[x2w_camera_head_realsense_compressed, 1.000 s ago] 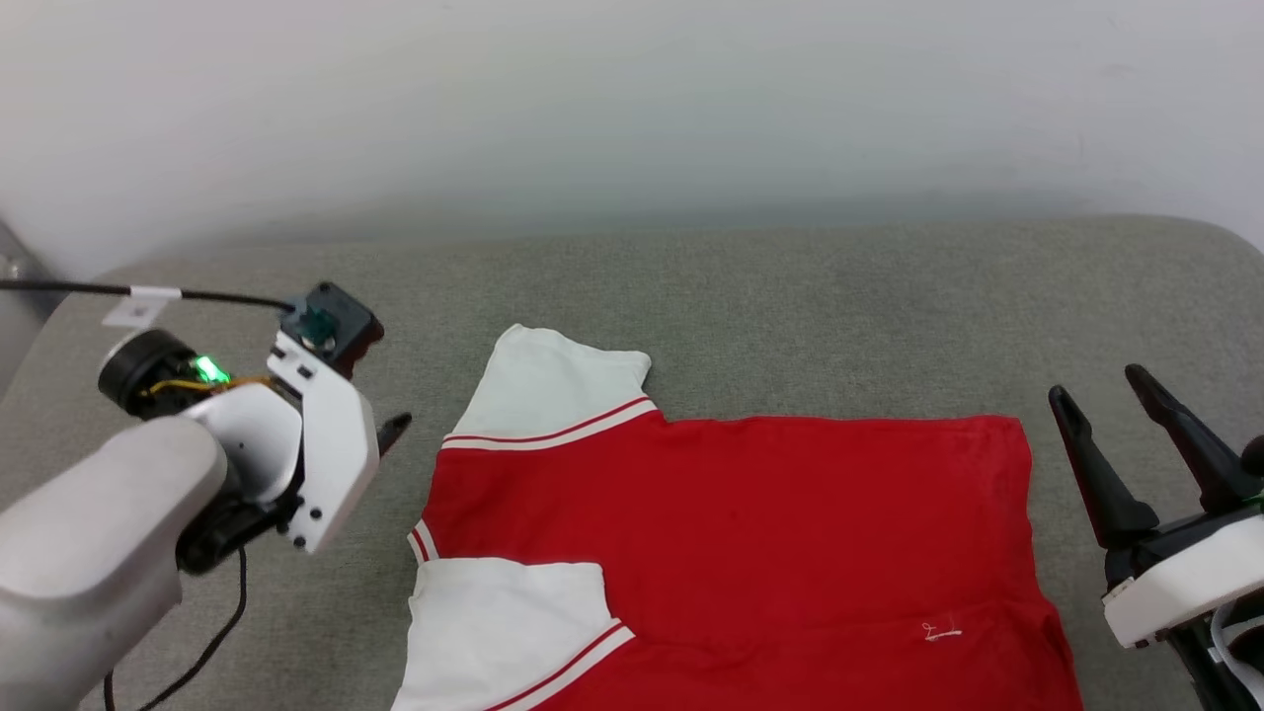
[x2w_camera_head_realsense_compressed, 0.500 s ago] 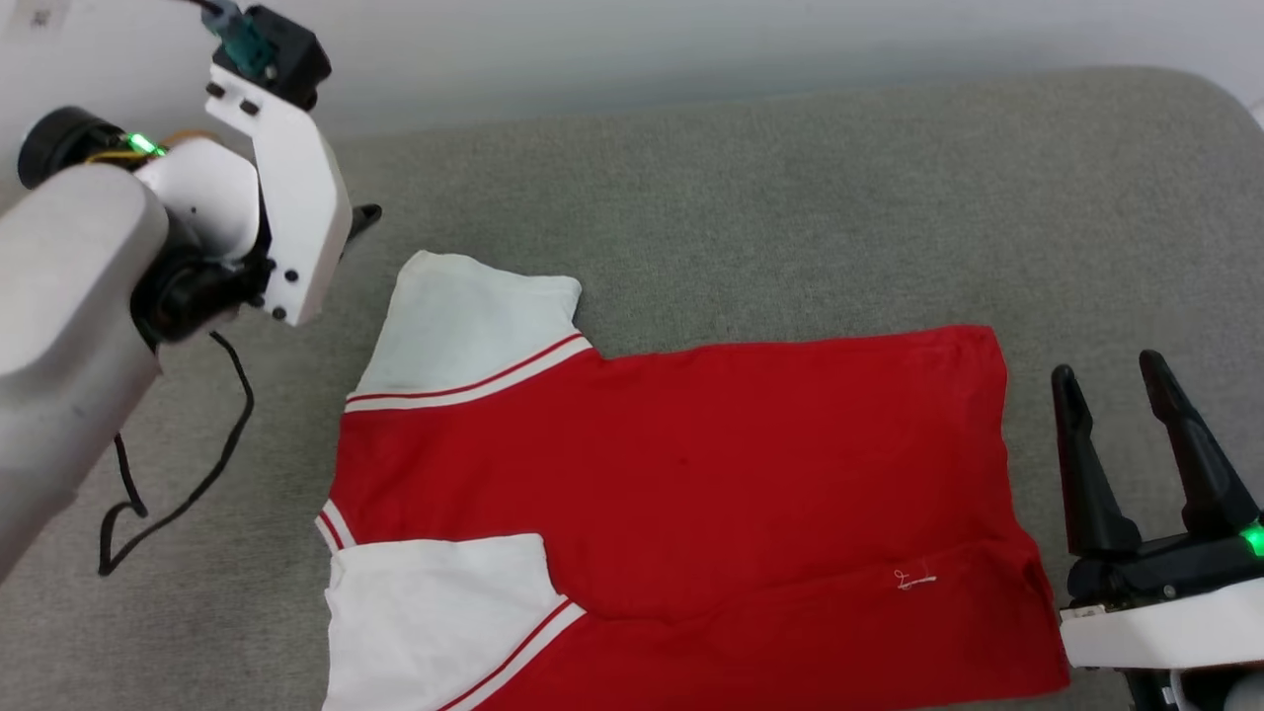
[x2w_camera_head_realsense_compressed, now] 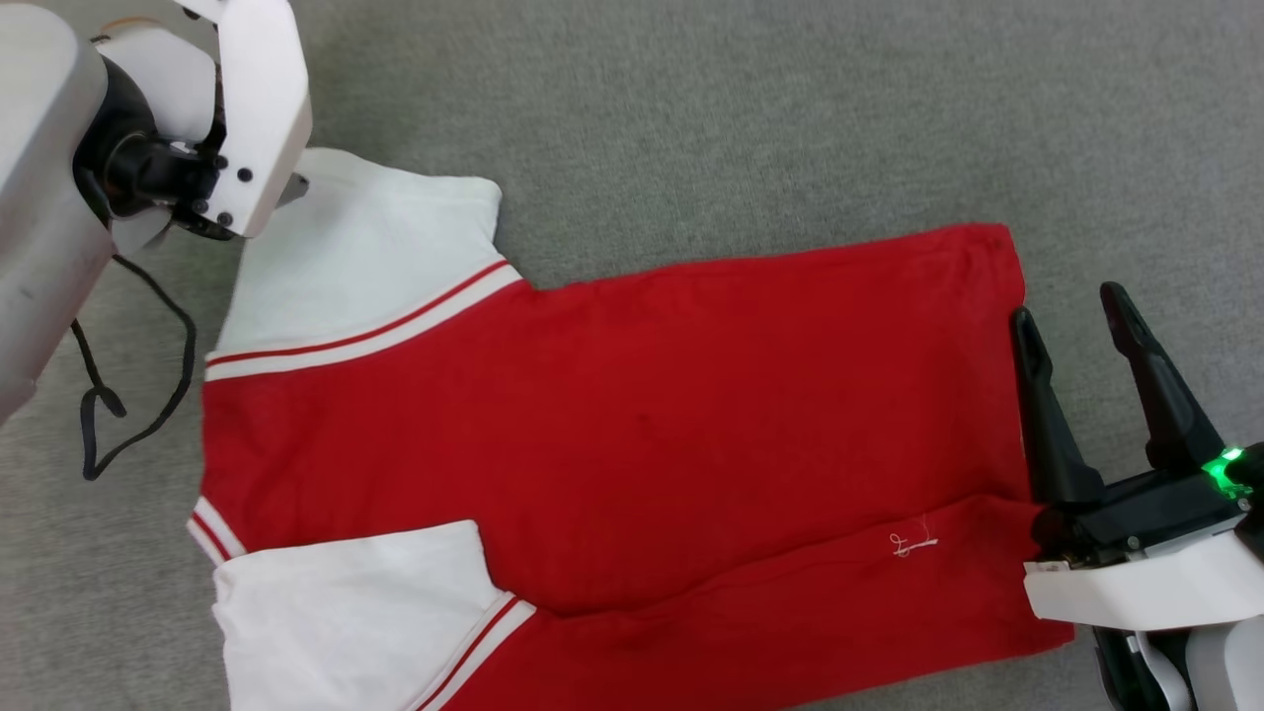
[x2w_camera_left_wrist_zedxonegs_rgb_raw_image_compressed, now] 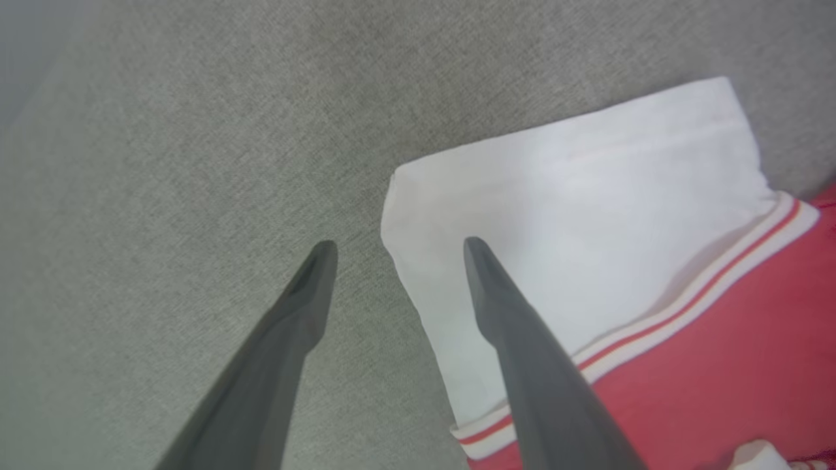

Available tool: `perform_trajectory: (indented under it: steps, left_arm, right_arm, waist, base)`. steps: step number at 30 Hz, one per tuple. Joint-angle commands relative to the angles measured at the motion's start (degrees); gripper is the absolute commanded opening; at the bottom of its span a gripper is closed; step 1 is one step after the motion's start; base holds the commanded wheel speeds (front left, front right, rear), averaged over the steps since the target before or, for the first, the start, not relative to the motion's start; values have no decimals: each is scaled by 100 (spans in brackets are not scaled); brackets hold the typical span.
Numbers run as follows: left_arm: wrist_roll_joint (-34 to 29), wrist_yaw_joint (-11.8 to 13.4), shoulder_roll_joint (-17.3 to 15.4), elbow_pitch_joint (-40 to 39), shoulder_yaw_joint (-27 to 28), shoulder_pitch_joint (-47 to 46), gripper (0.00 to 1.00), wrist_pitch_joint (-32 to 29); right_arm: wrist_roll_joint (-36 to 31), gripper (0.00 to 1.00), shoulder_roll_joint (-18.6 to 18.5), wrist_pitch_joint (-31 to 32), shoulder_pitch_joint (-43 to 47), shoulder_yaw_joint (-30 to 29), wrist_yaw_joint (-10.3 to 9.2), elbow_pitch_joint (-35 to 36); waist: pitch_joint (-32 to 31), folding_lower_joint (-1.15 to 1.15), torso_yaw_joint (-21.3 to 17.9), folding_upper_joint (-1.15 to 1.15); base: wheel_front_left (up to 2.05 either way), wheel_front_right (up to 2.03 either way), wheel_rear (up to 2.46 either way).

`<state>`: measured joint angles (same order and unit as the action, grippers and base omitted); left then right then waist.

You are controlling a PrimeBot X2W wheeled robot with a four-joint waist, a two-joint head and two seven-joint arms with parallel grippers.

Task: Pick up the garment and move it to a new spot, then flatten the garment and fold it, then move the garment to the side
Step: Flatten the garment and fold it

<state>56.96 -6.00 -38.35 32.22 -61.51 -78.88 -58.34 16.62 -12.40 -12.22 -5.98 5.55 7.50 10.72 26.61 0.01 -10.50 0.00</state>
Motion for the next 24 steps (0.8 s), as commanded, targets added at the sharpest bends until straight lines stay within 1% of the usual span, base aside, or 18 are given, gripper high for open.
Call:
perform_trajectory:
  steps: [1, 4, 9, 10, 11, 14, 18, 22, 24]
  left_arm:
    - [-37, 23, 17, 73, -46, -71, 100, -87]
    - [-65, -4, 2, 168, -129, -102, 100, -201]
    - [-69, -53, 40, 258, -294, 118, 100, -162]
    - [-82, -69, 44, 265, -333, 151, 45, -154]
    - [-58, -80, 51, 290, -356, 192, 0, -185]
    - [-38, -92, 31, 309, -394, 213, 0, -168]
    - [-3, -119, 10, 297, -383, 182, 0, 18]
    - [20, -131, 23, 242, -351, 220, 0, 362]
    - [43, -134, 16, 175, -402, 327, 0, 510]
  right_arm:
    - [-14, 100, -19, -56, -82, 44, -2, -43]
    - [-4, 100, -54, -106, -159, 115, -2, -109]
    - [42, 100, -82, -165, -245, 213, -2, -274]
    - [51, 100, -92, -168, -251, 243, -2, -309]
    - [50, 100, -104, -177, -270, 254, -3, -338]
    - [61, 100, -127, -195, -311, 239, -3, -426]
    - [-8, 100, -238, -176, -435, 151, -2, -466]
    - [8, 100, -456, -6, -708, 7, -2, -422]
    - [25, 100, -657, 136, -922, -92, -3, -408]
  waist:
    - [281, -1, -135, 0]
    - [405, -1, -151, 0]
    - [470, -1, -165, 0]
    - [467, -1, -167, 0]
    - [458, -1, -168, 0]
    - [371, -1, -151, 0]
    - [110, -1, -109, 0]
    - [-247, -1, -30, 0]
    - [-427, -1, 24, 0]
  base:
    - [0, 0, 0]
    - [0, 0, 0]
    - [0, 0, 0]
    - [0, 0, 0]
    - [0, 0, 0]
    - [0, 0, 0]
    - [0, 0, 0]
    - [0, 0, 0]
    - [0, 0, 0]
